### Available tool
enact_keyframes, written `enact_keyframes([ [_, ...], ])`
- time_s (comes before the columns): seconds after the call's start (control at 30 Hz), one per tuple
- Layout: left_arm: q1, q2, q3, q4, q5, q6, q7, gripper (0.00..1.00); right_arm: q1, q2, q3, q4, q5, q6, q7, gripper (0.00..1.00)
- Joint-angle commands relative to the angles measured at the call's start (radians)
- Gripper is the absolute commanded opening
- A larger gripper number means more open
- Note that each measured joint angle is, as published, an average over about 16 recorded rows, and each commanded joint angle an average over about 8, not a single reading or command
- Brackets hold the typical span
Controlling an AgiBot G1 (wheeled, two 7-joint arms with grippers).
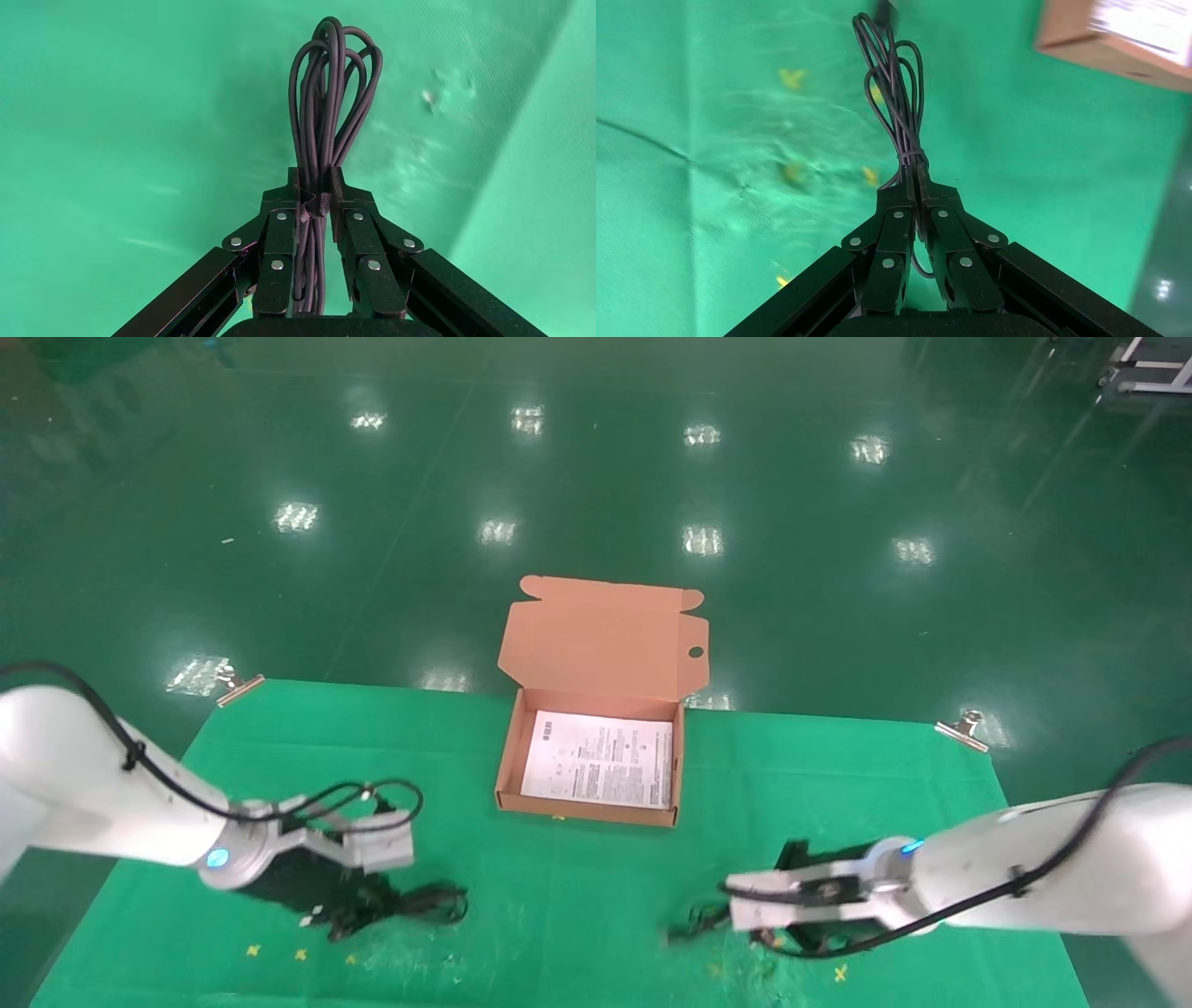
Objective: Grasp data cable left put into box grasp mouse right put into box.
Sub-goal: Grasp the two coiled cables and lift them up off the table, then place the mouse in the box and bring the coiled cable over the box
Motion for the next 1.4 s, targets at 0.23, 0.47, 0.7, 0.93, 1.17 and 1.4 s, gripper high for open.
enact_keyframes([
  [0.23,-0.047,-0.043,-0.012,-0.121,0.000,-0.001,-0.009,0.00,0.056,0.068,0.058,0.105,0.004,0.007,0.080,0.00],
  [0.47,-0.080,-0.087,-0.012,-0.275,0.042,-0.023,-0.070,0.00,0.133,0.083,0.105,0.149,-0.007,0.034,0.121,0.00],
  [0.7,-0.116,-0.115,-0.010,-0.407,0.106,-0.060,-0.141,0.00,0.219,0.053,0.146,0.170,-0.007,0.086,0.136,0.00],
  [0.93,-0.169,-0.099,-0.010,-0.465,0.171,-0.115,-0.177,0.00,0.326,-0.065,0.167,0.088,0.028,0.178,0.068,0.00],
  [1.17,-0.224,-0.072,-0.025,-0.449,0.213,-0.188,-0.198,0.00,0.411,-0.182,0.184,-0.079,0.085,0.277,-0.038,0.00],
  [1.4,-0.250,-0.052,-0.026,-0.424,0.249,-0.233,-0.211,0.00,0.443,-0.260,0.191,-0.200,0.145,0.310,-0.105,0.00],
])
